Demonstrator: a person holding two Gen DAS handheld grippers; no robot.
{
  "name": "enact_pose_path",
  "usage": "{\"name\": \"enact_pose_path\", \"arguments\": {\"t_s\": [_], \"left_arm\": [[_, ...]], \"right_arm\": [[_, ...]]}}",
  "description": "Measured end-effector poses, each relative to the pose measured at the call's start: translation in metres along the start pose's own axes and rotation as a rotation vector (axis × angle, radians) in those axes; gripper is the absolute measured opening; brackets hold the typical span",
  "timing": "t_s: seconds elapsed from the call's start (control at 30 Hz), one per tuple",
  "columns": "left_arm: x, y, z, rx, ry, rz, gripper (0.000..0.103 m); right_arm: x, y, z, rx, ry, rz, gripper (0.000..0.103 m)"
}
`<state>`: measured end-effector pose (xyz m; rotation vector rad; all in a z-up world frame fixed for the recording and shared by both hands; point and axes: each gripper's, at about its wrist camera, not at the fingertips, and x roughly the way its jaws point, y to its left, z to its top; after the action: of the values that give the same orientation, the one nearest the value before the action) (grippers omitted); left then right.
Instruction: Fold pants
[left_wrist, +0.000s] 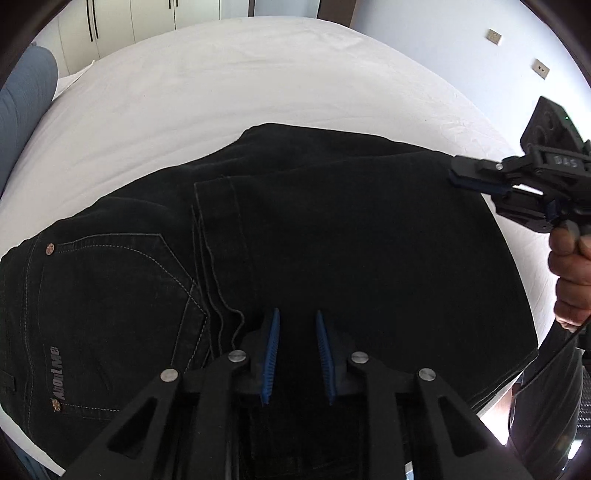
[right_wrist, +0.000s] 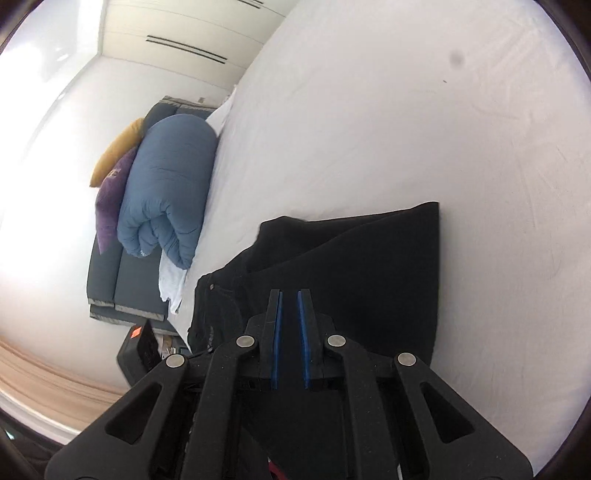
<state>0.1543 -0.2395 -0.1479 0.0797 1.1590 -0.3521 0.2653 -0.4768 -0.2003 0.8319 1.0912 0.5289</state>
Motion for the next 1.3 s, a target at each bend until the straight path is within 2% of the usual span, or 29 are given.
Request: {"name": "enact_pose_path", "arguments": {"t_s": [0.1, 0.13, 0.27, 0.37, 0.47, 0.6, 0.73, 0.8, 0.87, 0.93, 0.97, 1.0, 1.03, 1.07, 1.13, 1.17, 1.2, 1.27, 1.3], "left_arm": [[0.004, -0.005, -0.001, 0.021, 0.005, 0.027, 0.022], [0.004, -0.007, -0.002, 0.027, 0.002, 0.033, 0.022], [0.006, -0.006, -0.003, 0.004, -0.002, 0.015, 0.021], [0.006, -0.004, -0.005, 0.009, -0.004, 0.015, 0.021], [0.007, -0.003, -0.004, 0.004, -0.008, 0.009, 0.021], [0.005, -0.001, -0.006, 0.003, -0.012, 0.01, 0.021], [-0.006, -0.002, -0.001, 0.02, -0.005, 0.038, 0.021], [-0.016, -0.006, 0.006, 0.035, -0.015, 0.07, 0.021], [-0.031, -0.013, 0.021, 0.049, -0.068, 0.061, 0.021], [-0.037, -0.023, 0.043, 0.077, -0.102, 0.008, 0.021], [-0.033, -0.03, 0.054, 0.097, -0.087, -0.038, 0.021], [-0.023, -0.038, 0.065, 0.114, -0.047, -0.118, 0.021], [-0.01, -0.046, 0.074, 0.129, -0.007, -0.199, 0.021], [0.003, -0.051, 0.08, 0.145, 0.016, -0.227, 0.021], [0.034, -0.057, 0.089, 0.181, 0.067, -0.182, 0.021], [0.044, -0.053, 0.091, 0.174, 0.071, -0.179, 0.016], [0.049, -0.041, 0.094, 0.13, 0.057, -0.2, 0.005], [0.049, -0.01, 0.096, -0.007, 0.059, -0.302, 0.006], [0.045, 0.005, 0.092, -0.051, 0.034, -0.294, 0.006]], "right_arm": [[0.022, -0.038, 0.003, 0.064, 0.05, -0.043, 0.003], [0.034, -0.048, -0.007, 0.085, 0.042, -0.014, 0.003], [0.029, -0.043, -0.045, 0.037, 0.061, -0.021, 0.003], [0.011, -0.045, -0.094, 0.039, 0.099, -0.001, 0.003], [-0.005, -0.024, -0.148, -0.001, 0.155, -0.001, 0.003], [-0.039, -0.01, -0.173, -0.058, 0.142, -0.032, 0.004], [-0.064, 0.007, -0.159, -0.061, 0.052, 0.043, 0.008], [-0.05, 0.017, -0.139, -0.041, 0.039, 0.071, 0.008], [-0.033, 0.013, -0.125, -0.038, 0.051, 0.056, 0.008], [-0.012, 0.004, -0.114, -0.02, 0.096, 0.012, 0.008], [0.002, -0.004, -0.111, 0.002, 0.134, -0.034, 0.005], [0.011, -0.012, -0.109, 0.022, 0.16, -0.068, 0.001], [0.015, -0.017, -0.108, 0.039, 0.153, -0.061, 0.0], [0.014, -0.02, -0.108, 0.054, 0.138, -0.042, 0.0], [0.009, -0.022, -0.112, 0.052, 0.118, -0.038, 0.0], [0.009, -0.022, -0.113, 0.047, 0.109, -0.039, 0.0], [0.006, -0.023, -0.115, 0.046, 0.101, -0.044, 0.0], [-0.003, -0.03, -0.116, 0.067, 0.084, -0.026, 0.0], [-0.007, -0.032, -0.117, 0.075, 0.075, -0.021, 0.0]]}}
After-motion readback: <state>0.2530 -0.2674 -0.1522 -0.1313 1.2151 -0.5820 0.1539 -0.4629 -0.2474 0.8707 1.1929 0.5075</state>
